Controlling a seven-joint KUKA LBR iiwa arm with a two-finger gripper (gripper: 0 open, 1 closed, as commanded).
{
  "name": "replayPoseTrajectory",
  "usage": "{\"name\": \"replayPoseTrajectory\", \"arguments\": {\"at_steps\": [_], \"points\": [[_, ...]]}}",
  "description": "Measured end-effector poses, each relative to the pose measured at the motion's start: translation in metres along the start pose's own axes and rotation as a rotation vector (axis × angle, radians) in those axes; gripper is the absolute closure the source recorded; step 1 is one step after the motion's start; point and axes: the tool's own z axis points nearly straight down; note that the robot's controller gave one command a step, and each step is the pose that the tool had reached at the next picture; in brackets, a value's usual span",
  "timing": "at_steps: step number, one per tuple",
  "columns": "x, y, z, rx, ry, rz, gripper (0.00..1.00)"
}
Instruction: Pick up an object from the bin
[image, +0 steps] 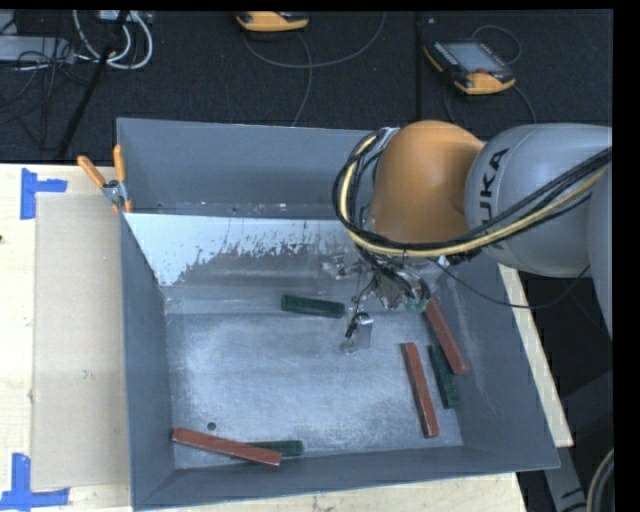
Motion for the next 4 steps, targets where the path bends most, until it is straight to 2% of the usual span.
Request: {"name": "replayPoseTrajectory", "arguments": {"at_steps": [1, 2, 3, 4], "points": [[-0.003, 0.004, 0.046, -0.002, 0.0, 0.063, 0.0], [0.014, -0.062, 0.072, 0.002, -0.004, -0.029, 0.0], [0.001, -0.013, 0.061, -0.001, -0.008, -0.228, 0.0], [0.021, -0.082, 0.007, 0.005, -0.01, -0.236, 0.0]]}}
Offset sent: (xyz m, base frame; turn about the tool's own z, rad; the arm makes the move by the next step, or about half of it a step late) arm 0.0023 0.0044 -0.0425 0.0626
